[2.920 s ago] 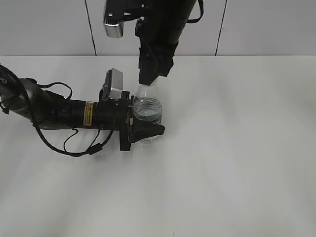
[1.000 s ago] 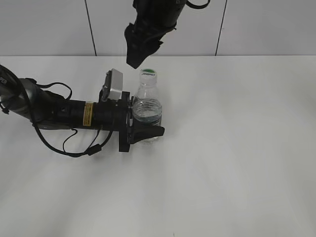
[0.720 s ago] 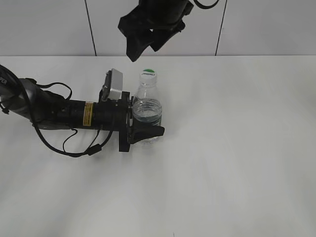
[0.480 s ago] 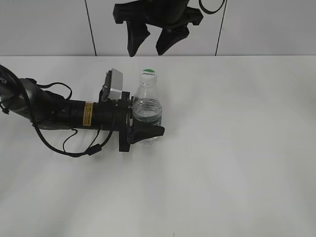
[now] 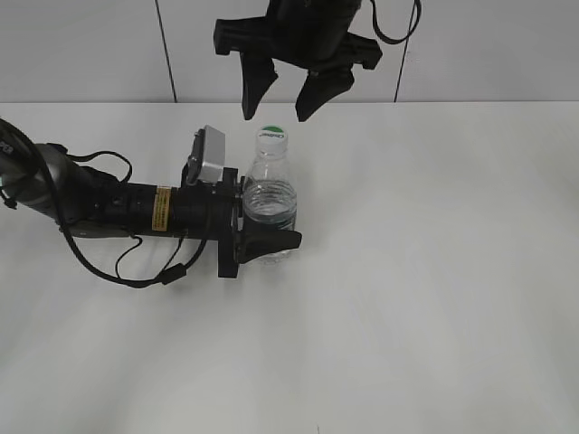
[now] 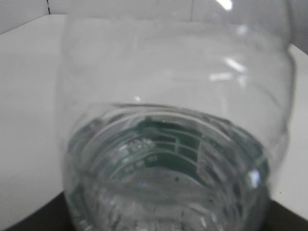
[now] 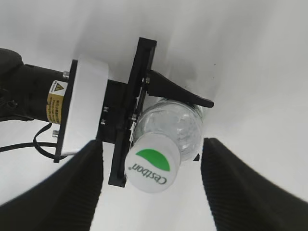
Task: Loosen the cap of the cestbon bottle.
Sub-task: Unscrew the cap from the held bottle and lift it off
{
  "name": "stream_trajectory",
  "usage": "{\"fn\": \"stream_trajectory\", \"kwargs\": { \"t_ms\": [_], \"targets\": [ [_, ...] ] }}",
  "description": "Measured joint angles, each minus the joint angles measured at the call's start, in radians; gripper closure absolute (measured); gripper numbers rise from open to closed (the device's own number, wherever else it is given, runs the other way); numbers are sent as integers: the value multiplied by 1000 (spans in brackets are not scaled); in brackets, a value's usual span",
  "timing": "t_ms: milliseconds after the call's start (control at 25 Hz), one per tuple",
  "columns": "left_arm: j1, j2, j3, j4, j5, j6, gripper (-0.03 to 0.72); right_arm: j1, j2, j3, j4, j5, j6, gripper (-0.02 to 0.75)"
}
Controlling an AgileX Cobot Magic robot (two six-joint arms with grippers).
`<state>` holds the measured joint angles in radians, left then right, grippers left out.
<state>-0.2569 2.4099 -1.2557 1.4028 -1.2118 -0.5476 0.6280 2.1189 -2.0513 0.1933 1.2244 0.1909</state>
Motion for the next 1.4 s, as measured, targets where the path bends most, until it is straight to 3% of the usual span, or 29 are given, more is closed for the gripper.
{"fn": "stream_trajectory", "kwargs": {
  "t_ms": [1280, 1400],
  "targets": [
    [-1, 0, 0, -2, 0, 0, 280, 1, 17, 53, 31, 0, 10, 256],
    [-1, 0, 0, -2, 0, 0, 280, 1, 17, 53, 31, 0, 10, 297]
  ]
}}
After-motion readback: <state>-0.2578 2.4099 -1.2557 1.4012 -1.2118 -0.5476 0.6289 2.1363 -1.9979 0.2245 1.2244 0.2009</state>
